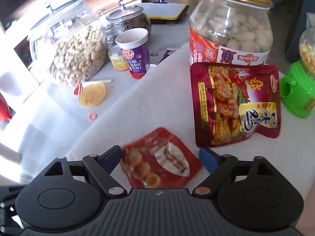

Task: Organize snacks
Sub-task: 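Move the left gripper to the round cake packet while the right moves to the long rice bar packet, then grasp the round cake packet with the left gripper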

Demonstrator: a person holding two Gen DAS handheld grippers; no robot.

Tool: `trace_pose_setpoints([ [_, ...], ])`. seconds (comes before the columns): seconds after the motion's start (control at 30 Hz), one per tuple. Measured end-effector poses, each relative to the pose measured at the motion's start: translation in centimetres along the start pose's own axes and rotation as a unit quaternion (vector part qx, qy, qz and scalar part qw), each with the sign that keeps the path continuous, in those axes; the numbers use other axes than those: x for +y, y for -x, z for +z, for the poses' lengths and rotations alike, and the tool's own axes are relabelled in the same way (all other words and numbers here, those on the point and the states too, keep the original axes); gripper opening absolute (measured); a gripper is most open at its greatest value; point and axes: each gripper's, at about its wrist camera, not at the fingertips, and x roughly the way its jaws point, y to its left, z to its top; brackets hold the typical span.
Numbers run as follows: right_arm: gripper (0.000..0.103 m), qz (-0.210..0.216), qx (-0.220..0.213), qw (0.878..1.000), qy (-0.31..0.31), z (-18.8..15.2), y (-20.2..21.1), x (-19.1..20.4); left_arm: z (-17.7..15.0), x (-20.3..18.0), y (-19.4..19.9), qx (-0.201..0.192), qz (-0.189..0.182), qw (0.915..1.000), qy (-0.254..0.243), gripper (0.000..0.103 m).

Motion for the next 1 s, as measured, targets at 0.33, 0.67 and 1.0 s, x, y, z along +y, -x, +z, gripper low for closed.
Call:
trace_pose_setpoints([
  [0.33, 0.029, -0.042, 0.012, 0.999, -0.024, -5.3, 6.5, -5.6, -1.3, -6.5, -2.0, 0.022, -0.016, 0.9978, -0.061, 0.030],
  [0.67, 0.028, -0.050, 0.008, 0.998, -0.035, -10.0, 7.9, -5.5, -2.1, -7.5, -0.6, 0.028, 0.028, 0.9948, -0.094, 0.030],
  [1.0, 0.062, -0.130, -0.096, 0.987, 0.003, -15.1, 14.3, -5.6, -2.8, -7.8, 2.1, 0.025, 0.025, 0.9970, -0.069, 0.030],
])
